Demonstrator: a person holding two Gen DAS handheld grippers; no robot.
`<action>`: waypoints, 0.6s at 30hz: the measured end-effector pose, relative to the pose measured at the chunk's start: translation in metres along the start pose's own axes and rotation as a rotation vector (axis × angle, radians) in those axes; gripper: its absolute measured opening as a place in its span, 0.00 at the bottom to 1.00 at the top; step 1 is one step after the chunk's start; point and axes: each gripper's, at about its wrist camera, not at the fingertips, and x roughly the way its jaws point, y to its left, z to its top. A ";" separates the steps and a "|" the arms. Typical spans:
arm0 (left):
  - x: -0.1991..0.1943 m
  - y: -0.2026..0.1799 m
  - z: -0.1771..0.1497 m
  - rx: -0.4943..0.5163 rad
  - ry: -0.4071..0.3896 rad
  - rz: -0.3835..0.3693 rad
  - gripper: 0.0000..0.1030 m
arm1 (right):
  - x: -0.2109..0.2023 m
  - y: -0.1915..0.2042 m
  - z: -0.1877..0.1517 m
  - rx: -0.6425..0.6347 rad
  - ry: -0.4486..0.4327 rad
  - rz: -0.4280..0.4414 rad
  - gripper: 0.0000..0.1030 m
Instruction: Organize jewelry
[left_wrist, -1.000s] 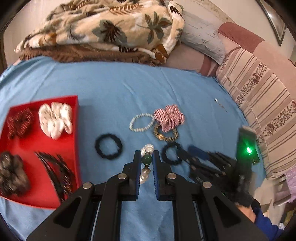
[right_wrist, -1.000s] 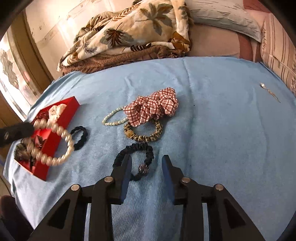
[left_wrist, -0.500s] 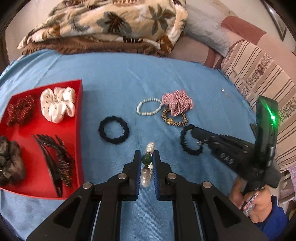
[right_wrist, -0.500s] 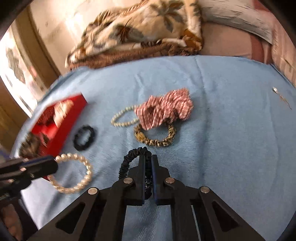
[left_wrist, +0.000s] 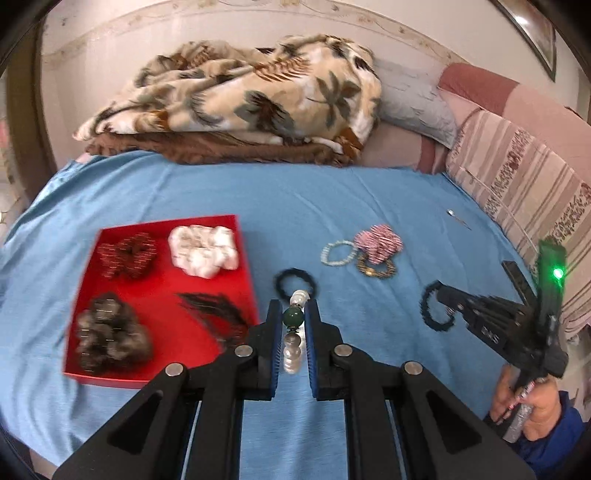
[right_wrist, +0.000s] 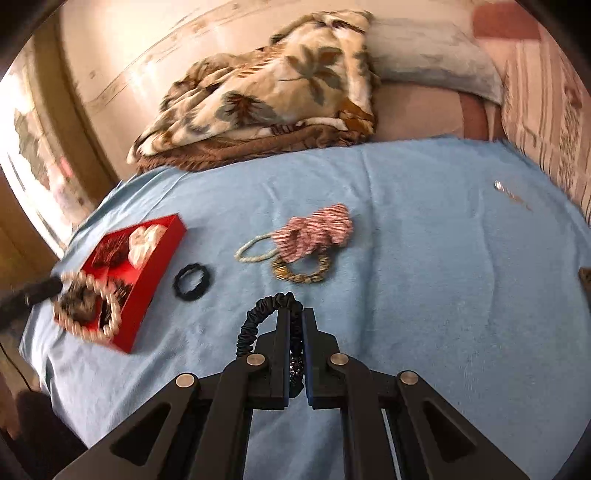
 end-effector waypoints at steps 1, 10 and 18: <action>-0.003 0.009 0.001 -0.011 -0.005 0.012 0.11 | -0.002 0.007 0.000 -0.013 0.000 0.009 0.06; -0.015 0.080 0.010 -0.106 -0.033 0.068 0.11 | -0.002 0.073 0.011 -0.107 0.027 0.090 0.06; 0.000 0.125 0.020 -0.169 -0.037 0.061 0.11 | 0.010 0.130 0.025 -0.149 0.060 0.177 0.07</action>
